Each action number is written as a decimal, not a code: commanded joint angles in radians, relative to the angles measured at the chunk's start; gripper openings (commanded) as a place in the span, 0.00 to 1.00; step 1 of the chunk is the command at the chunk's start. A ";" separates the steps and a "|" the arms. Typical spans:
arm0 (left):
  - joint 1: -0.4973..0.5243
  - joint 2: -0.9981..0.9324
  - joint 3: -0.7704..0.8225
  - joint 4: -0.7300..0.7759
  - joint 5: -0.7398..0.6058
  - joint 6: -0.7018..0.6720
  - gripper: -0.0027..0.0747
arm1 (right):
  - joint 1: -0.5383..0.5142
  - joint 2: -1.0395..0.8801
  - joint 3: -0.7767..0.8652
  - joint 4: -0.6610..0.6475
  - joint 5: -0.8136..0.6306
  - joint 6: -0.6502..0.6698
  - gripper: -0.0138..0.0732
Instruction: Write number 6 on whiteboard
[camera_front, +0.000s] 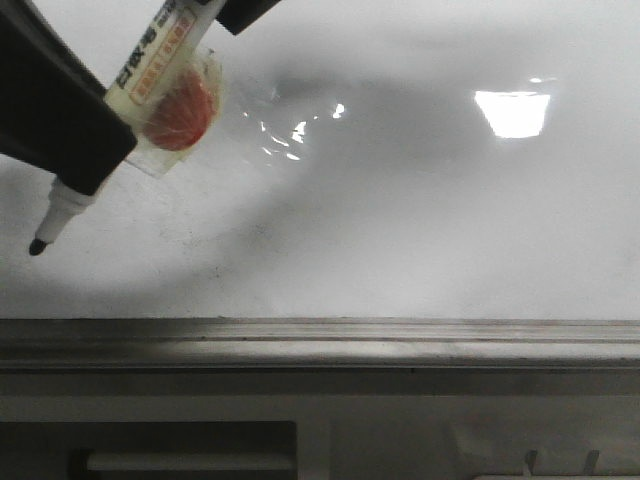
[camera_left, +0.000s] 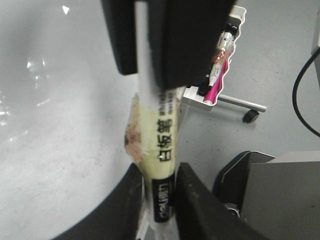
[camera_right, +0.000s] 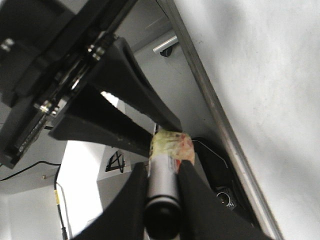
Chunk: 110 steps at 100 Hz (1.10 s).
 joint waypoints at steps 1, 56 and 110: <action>0.005 -0.046 -0.034 -0.041 -0.086 0.016 0.44 | 0.001 -0.049 -0.025 0.070 -0.031 -0.009 0.11; 0.353 -0.373 0.084 -0.180 -0.195 -0.070 0.66 | 0.001 -0.651 0.594 0.022 -0.785 -0.009 0.11; 0.412 -0.396 0.159 -0.265 -0.254 -0.070 0.66 | -0.001 -0.633 0.730 0.025 -1.208 -0.009 0.11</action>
